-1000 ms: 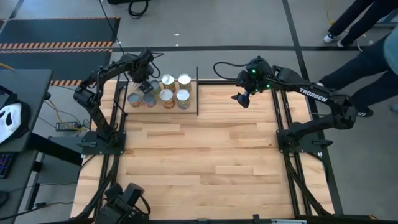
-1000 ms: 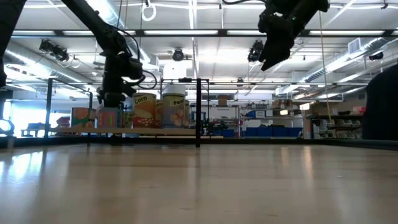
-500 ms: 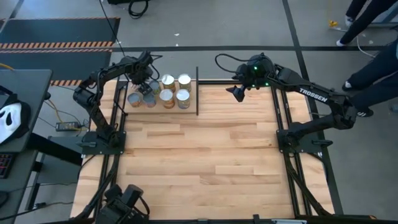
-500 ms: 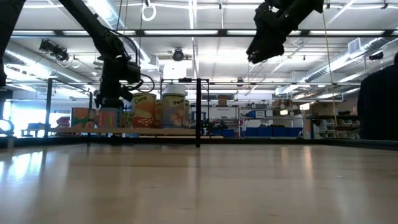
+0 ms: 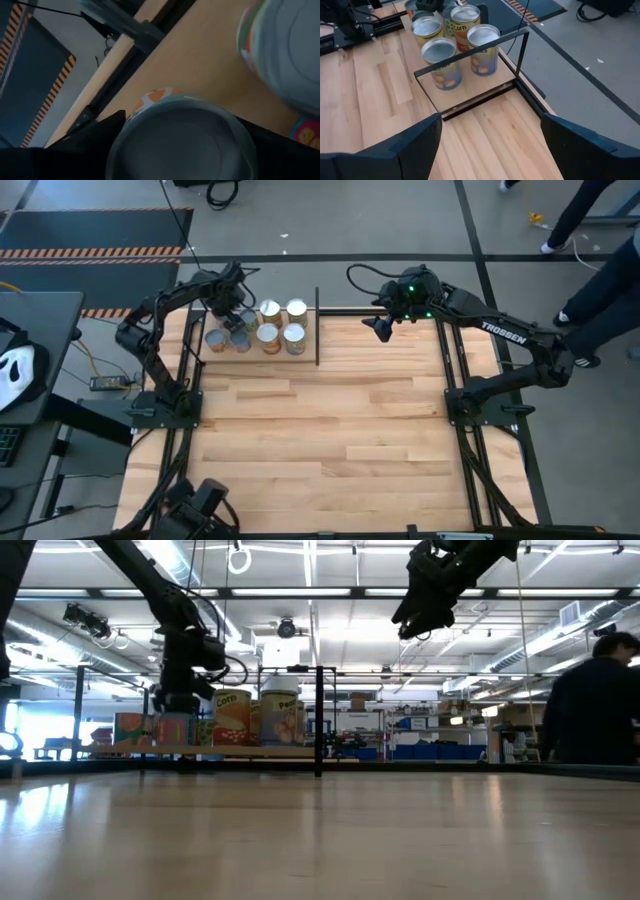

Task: Pick and place cans onto a shelf
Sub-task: Put the canned sliced carrots on the shelf

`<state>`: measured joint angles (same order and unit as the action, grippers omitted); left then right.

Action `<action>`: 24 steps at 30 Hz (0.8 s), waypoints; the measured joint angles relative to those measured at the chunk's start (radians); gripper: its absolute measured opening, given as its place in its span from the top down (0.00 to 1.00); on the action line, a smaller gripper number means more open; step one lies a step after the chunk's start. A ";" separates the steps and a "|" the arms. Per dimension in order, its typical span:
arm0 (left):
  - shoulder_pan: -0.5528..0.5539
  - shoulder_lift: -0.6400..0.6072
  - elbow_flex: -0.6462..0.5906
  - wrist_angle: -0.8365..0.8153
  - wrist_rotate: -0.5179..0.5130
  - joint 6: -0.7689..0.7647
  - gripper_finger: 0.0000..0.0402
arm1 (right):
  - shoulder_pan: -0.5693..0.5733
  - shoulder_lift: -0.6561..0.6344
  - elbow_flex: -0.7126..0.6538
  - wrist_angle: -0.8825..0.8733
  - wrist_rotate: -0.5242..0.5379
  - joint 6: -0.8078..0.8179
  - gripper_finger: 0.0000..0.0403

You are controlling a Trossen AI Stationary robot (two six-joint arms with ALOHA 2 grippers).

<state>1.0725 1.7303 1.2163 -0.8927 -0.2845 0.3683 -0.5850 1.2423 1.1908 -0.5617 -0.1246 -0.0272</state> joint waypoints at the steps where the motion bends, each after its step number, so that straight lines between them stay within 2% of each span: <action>1: 0.000 -0.007 0.000 -0.002 -0.007 0.001 0.22 | 0.000 0.000 0.000 0.000 0.000 0.000 0.14; 4: 0.000 -0.028 0.000 -0.007 -0.031 0.006 0.22 | 0.000 0.000 0.000 0.000 0.000 0.000 0.14; 14: 0.014 -0.049 0.000 -0.017 0.018 -0.063 0.22 | 0.003 0.000 0.000 -0.001 -0.029 0.003 0.14; 20: 0.023 -0.048 0.001 -0.013 0.027 -0.042 0.31 | 0.003 0.000 0.000 -0.001 -0.023 0.008 0.14; 24: 0.023 -0.047 0.001 -0.018 0.035 0.015 0.31 | 0.003 0.000 0.000 -0.001 -0.023 0.008 0.14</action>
<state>1.0956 1.6833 1.2171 -0.9107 -0.2499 0.3830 -0.5819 1.2423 1.1908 -0.5625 -0.1478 -0.0190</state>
